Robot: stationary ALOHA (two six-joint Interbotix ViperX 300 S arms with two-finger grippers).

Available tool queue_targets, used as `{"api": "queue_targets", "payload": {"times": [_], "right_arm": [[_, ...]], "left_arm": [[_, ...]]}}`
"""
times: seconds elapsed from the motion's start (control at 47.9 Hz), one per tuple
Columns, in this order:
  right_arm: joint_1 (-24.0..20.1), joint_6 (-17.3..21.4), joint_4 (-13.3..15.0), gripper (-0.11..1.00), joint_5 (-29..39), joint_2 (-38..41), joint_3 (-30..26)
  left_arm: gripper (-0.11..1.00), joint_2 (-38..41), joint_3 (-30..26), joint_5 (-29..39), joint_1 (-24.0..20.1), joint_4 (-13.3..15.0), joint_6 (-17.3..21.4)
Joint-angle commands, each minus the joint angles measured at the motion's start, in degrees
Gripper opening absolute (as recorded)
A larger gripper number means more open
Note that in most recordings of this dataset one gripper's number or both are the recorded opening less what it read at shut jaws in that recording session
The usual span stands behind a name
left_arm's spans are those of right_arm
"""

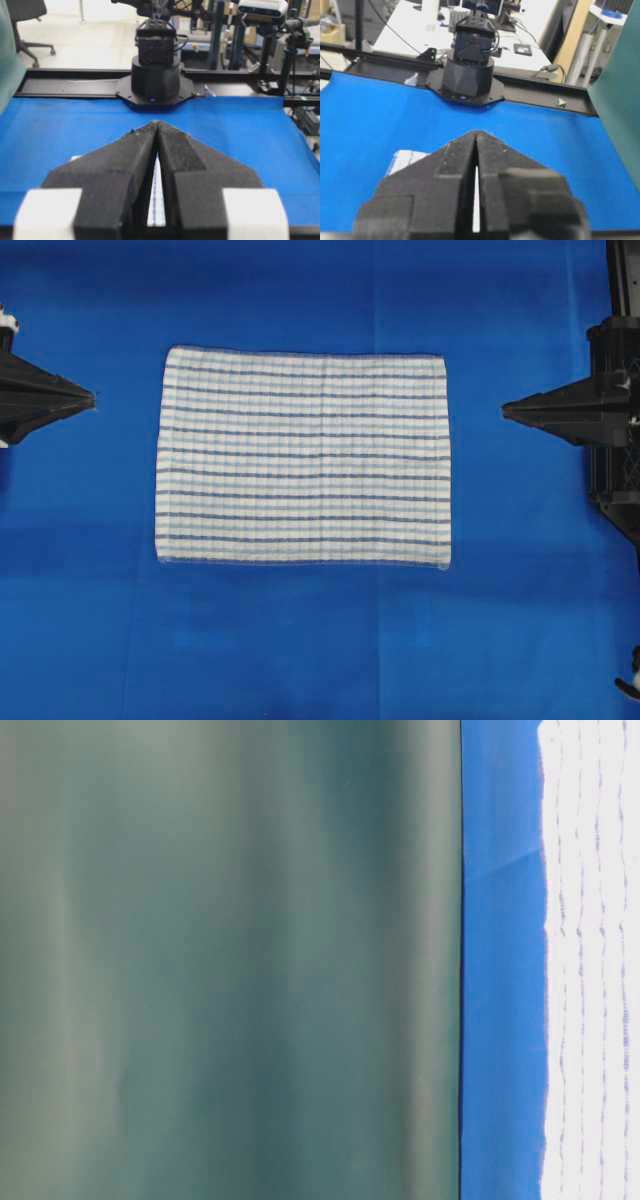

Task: Fold the blue towel.
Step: 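Move both grippers to the towel's far corners and pinch them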

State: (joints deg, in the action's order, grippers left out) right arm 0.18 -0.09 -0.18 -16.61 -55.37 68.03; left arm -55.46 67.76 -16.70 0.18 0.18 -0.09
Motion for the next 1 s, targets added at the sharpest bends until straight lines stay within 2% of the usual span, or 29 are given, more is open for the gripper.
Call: {"api": "queue_targets", "payload": {"times": [0.0, 0.146, 0.313, 0.542, 0.647, 0.751, 0.897, 0.939, 0.98], "right_arm": [[1.2, 0.4, -0.1, 0.01, -0.2, 0.7, -2.1], [5.8, 0.5, -1.4, 0.01, 2.9, 2.7, -3.3], [9.9, 0.6, -3.2, 0.01, 4.1, 5.9, -3.0], [15.2, 1.1, -6.9, 0.01, 4.1, 13.0, -2.5], [17.0, 1.1, -7.6, 0.10, 3.9, 17.0, -2.5], [18.5, 1.1, -8.7, 0.33, 2.9, 20.1, -2.3], [20.6, 1.1, -10.1, 0.66, 0.0, 25.4, -1.2], [21.1, 1.1, -10.5, 0.71, -1.1, 27.0, -0.8], [21.4, 1.1, -10.9, 0.73, -2.3, 28.7, -0.4]], "left_arm": [[0.02, 0.4, -1.1, 0.5, -0.2, 2.0, -0.3], [0.02, 0.9, -1.1, 0.4, -1.2, 2.0, -0.3], [0.02, 3.1, -0.6, 1.3, -6.1, 2.0, -0.2], [0.02, 10.5, -0.5, 1.6, -12.1, 2.0, -0.3], [0.05, 14.2, -0.4, 1.6, -14.3, 2.0, -0.3], [0.27, 18.1, -0.3, 1.5, -16.6, 2.1, -0.4], [0.69, 25.1, -0.2, 0.6, -20.0, 2.1, -0.4], [0.76, 27.1, -0.2, -0.1, -21.0, 2.1, -0.4], [0.76, 29.7, -0.1, -1.4, -21.9, 2.1, -0.4]]}}
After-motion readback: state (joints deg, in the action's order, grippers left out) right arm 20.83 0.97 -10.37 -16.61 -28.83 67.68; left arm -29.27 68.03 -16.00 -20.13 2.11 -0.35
